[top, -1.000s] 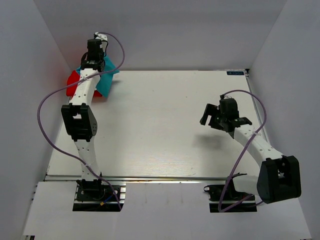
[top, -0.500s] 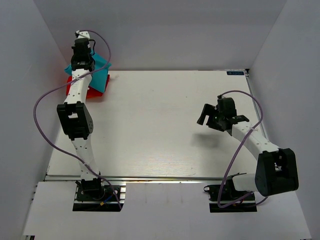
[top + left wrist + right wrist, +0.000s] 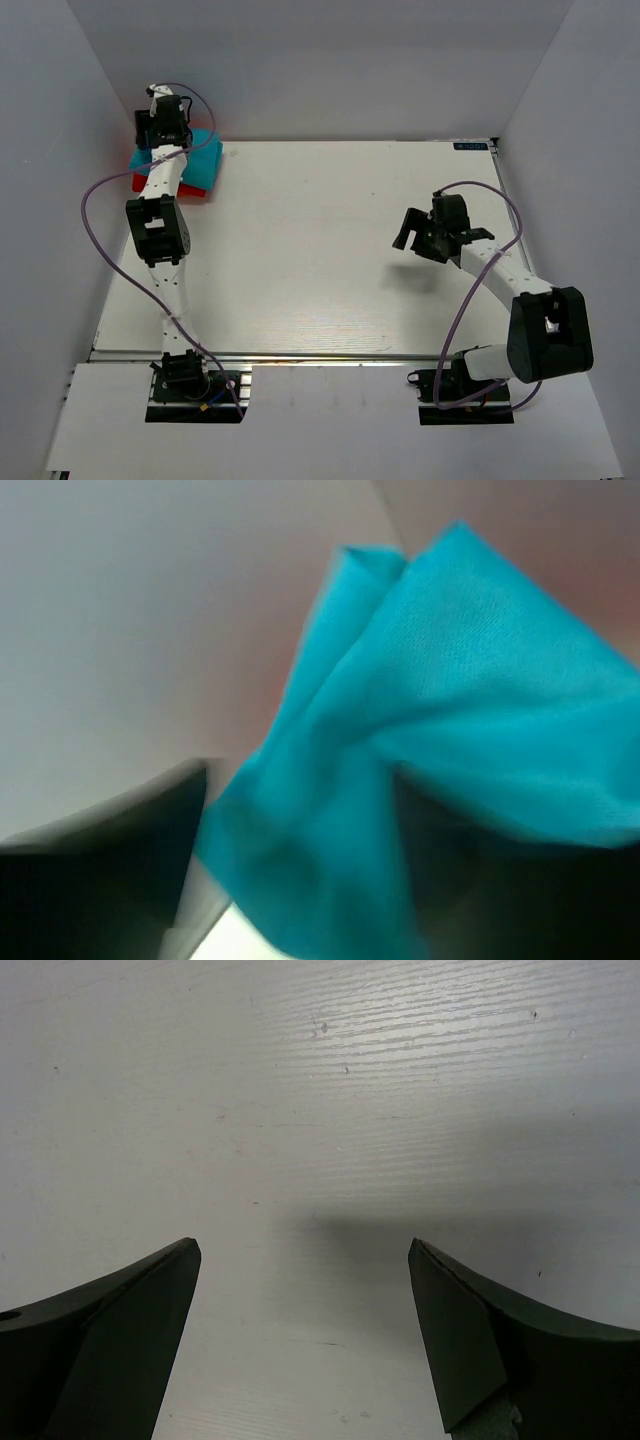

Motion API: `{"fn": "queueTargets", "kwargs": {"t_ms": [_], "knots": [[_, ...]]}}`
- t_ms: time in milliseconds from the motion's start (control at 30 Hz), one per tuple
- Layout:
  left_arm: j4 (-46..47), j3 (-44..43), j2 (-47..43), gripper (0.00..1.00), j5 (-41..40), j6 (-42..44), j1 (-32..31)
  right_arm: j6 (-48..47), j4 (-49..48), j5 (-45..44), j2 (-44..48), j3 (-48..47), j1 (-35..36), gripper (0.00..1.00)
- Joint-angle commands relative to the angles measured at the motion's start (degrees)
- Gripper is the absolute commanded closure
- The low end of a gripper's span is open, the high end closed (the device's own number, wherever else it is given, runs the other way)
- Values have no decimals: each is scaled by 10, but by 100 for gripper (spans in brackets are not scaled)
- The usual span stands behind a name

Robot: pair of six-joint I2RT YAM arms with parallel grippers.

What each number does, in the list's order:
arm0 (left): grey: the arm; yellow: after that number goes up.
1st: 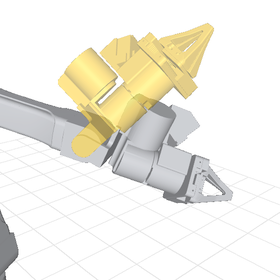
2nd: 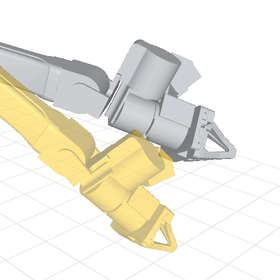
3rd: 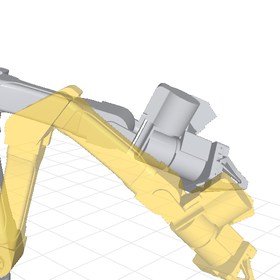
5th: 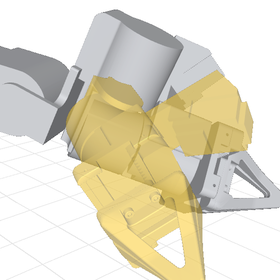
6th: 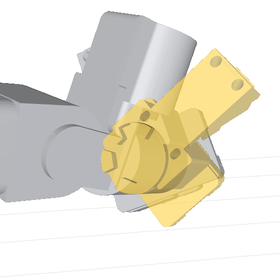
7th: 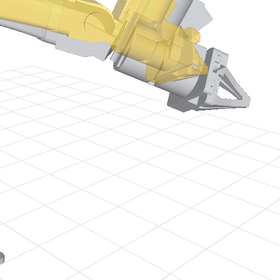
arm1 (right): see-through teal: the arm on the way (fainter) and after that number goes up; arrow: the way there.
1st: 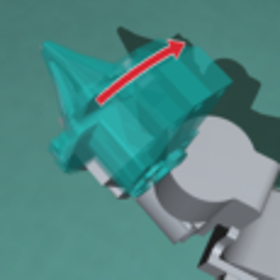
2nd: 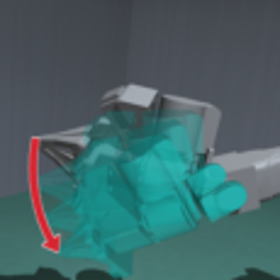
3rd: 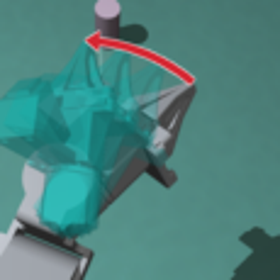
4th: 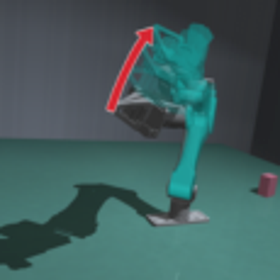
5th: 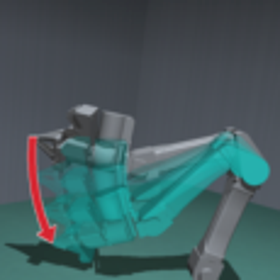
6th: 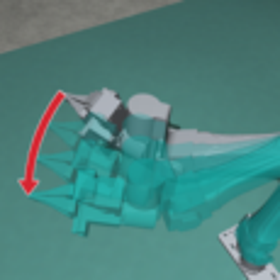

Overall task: Fold and stack the t-shirts
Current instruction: Put the neatly folded tshirt into the corner of the board with the left arm

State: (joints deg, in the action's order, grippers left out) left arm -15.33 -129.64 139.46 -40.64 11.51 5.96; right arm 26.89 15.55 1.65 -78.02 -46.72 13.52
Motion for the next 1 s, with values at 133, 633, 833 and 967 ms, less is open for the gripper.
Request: {"fn": "queueTargets", "kwargs": {"t_ms": [133,633,833,967], "knots": [[7,-41,-22,0,-82,-24,5,13,-17,5,-6,-15,1,10],[-265,122,-224,0,229,-243,-63,-9,-12,14,103,20,1,10],[-234,394,-407,0,206,-344,-205,-19,-9,23,183,76,-1,10],[-195,538,-504,0,211,-371,-322,-24,11,8,230,108,-1,10]]}}
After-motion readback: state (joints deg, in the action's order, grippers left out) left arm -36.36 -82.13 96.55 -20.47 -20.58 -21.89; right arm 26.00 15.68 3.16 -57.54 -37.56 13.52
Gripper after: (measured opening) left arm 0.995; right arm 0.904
